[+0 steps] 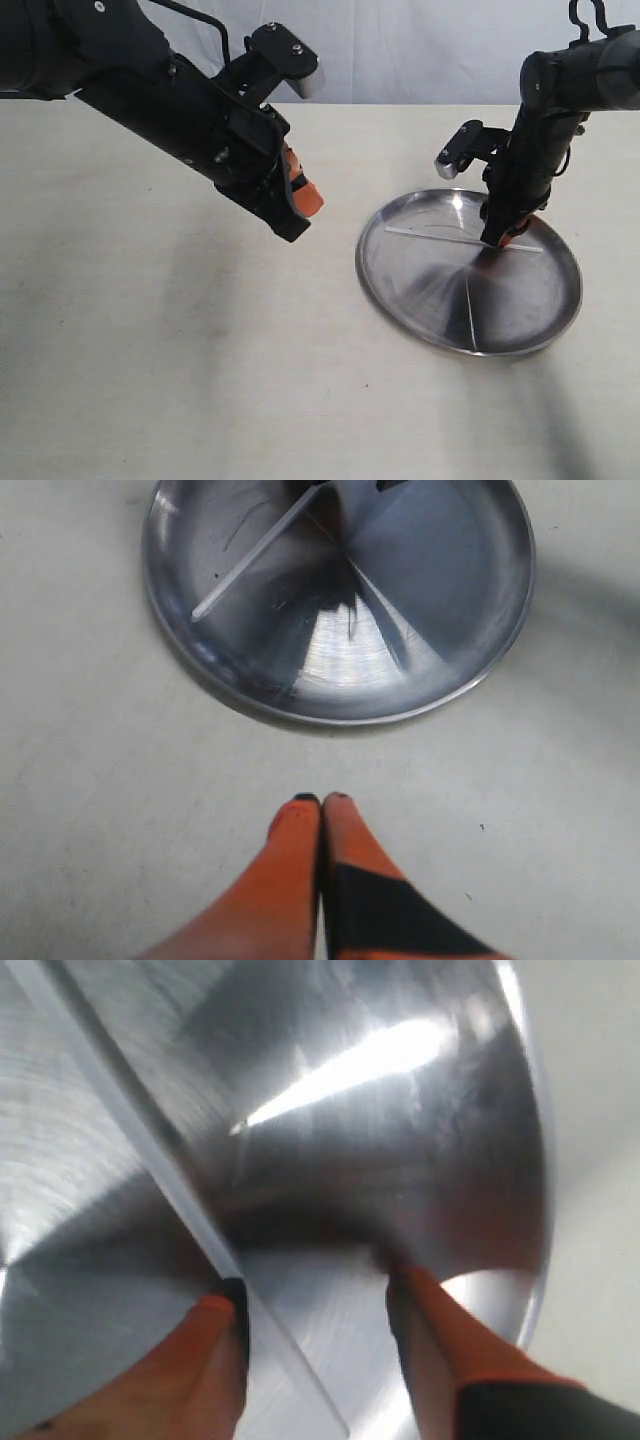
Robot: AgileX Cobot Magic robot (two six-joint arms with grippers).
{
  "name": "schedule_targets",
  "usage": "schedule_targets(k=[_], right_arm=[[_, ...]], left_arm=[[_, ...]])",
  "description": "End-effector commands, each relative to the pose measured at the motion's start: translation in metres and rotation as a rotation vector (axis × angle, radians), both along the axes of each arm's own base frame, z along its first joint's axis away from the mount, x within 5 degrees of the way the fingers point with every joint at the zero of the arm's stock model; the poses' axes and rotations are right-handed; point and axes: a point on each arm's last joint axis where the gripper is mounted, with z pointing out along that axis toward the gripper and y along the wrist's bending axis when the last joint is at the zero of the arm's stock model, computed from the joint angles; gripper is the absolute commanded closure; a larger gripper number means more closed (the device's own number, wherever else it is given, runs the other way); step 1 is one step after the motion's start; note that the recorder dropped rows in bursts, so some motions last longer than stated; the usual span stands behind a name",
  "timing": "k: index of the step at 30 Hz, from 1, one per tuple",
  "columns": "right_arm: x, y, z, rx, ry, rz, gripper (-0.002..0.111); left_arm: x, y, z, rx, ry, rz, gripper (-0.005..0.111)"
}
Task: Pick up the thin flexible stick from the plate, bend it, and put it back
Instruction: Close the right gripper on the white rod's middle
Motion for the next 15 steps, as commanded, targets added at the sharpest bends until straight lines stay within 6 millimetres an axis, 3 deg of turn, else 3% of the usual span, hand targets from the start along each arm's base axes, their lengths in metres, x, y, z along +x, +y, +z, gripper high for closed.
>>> schedule_targets(k=[1, 9, 15], right_arm=[[-0.004, 0.002, 0.002, 0.027, 0.029, -0.019, 0.058], [-0.003, 0.001, 0.000, 0.023, 0.025, -0.016, 0.058], [-0.003, -0.002, -0.017, -0.010, 0.062, -0.034, 0.058]], left_arm=[[0.001, -0.001, 0.002, -0.005, -0.013, 0.002, 0.107], [0.002, -0.002, 0.002, -0.009, -0.025, 0.010, 0.107], [0.003, -0.002, 0.003, -0.011, -0.031, 0.014, 0.107]])
